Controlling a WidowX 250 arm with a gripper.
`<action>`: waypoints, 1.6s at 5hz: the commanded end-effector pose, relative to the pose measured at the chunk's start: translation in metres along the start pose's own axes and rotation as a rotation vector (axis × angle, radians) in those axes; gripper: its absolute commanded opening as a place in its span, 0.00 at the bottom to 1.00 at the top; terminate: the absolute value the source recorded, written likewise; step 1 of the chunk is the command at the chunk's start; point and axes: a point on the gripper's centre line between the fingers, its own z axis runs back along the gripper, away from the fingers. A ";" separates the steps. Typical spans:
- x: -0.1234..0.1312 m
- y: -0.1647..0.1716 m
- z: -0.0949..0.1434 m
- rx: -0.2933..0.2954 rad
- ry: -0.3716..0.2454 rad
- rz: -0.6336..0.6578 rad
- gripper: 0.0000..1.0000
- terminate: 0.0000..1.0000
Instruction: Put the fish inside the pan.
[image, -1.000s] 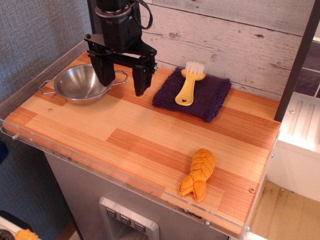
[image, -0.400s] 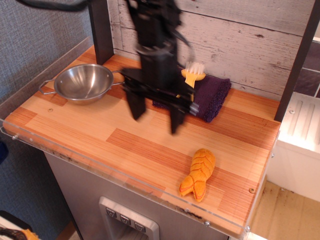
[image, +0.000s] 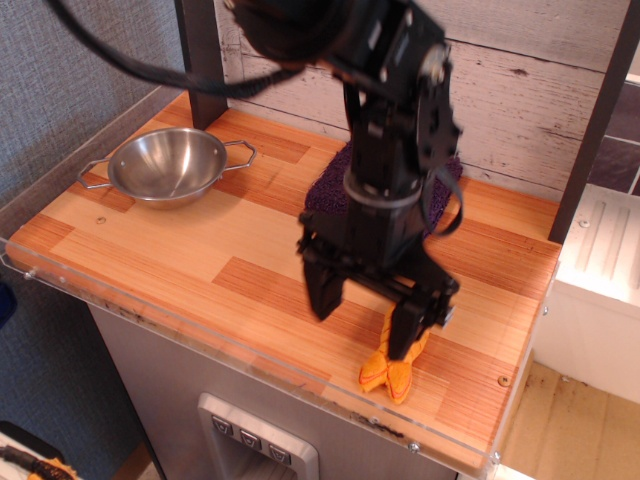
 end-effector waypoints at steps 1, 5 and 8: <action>0.010 -0.001 -0.015 0.012 -0.013 -0.003 1.00 0.00; 0.013 -0.002 -0.017 -0.033 -0.043 -0.014 0.00 0.00; 0.030 0.089 0.070 -0.019 -0.186 0.084 0.00 0.00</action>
